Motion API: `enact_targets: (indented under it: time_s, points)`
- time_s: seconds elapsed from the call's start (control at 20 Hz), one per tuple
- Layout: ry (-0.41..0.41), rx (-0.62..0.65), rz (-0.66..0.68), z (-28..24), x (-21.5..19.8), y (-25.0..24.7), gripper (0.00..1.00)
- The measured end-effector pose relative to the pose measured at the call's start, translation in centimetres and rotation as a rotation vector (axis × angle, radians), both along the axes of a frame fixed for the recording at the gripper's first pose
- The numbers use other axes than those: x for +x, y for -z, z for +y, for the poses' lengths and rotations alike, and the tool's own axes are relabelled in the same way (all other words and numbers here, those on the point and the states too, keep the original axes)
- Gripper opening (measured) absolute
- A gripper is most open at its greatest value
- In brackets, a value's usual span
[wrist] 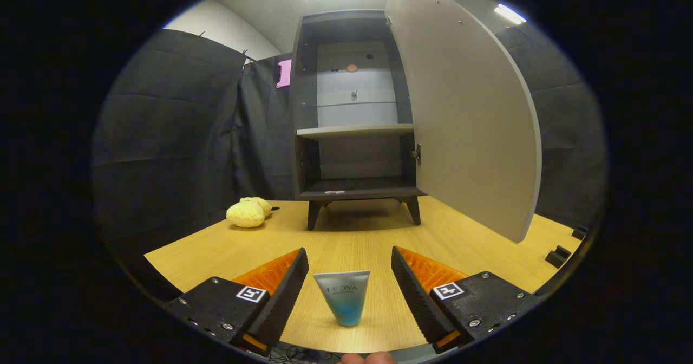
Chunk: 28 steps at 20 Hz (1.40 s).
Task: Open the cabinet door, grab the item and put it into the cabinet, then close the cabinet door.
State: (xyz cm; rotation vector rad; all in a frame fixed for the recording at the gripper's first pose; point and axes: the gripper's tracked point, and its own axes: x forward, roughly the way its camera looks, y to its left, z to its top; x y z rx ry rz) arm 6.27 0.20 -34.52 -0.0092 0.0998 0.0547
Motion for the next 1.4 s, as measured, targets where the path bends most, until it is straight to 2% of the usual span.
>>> enact_targets:
  time_s: [0.4,0.5,0.6,0.65,0.7,0.75,1.0,1.1,1.4]
  points:
    - [0.022,-0.018,0.082,0.2,1.0,6.8,0.96]
    - [0.004,-0.008,0.093,0.6,1.6,7.6,0.91]
    - [0.015,-0.015,0.117,0.1,2.1,8.4,0.8]
    - [0.026,-0.02,0.11,-0.4,2.1,8.1,0.7]
    - [0.031,-0.026,0.097,-0.6,2.3,7.8,0.65]
    - [0.04,-0.031,0.096,-0.7,2.7,8.1,0.49]
    - [0.033,-0.007,0.093,-0.4,2.3,5.4,0.46]
    - [0.049,-0.041,0.093,-0.7,2.5,4.0,0.46]
    - [0.078,-0.063,0.084,-1.7,3.4,-2.7,0.46]
